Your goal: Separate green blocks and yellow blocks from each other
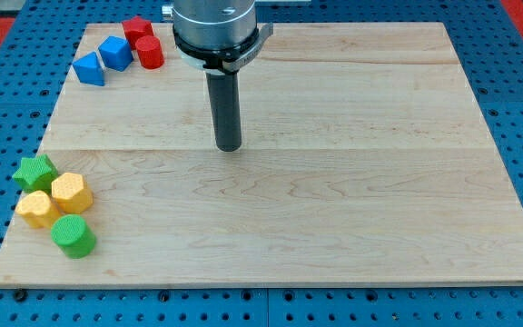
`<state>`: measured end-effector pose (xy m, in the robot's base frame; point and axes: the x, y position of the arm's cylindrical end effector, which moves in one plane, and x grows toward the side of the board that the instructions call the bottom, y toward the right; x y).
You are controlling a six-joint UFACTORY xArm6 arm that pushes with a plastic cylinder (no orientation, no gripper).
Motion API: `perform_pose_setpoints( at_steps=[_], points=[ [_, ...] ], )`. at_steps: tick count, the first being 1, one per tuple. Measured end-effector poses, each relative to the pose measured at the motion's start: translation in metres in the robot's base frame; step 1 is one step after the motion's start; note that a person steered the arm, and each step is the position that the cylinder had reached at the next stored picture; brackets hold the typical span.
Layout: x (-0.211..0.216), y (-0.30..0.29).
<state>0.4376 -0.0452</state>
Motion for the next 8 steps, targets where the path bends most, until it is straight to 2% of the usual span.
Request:
perform_pose_setpoints(
  at_steps=[2, 3, 4, 5, 7, 8],
  points=[
    [-0.01, -0.014],
    [-0.037, -0.052],
    [-0.019, -0.159],
    [-0.033, -0.259],
    [0.092, -0.26],
    [0.096, -0.258]
  ],
)
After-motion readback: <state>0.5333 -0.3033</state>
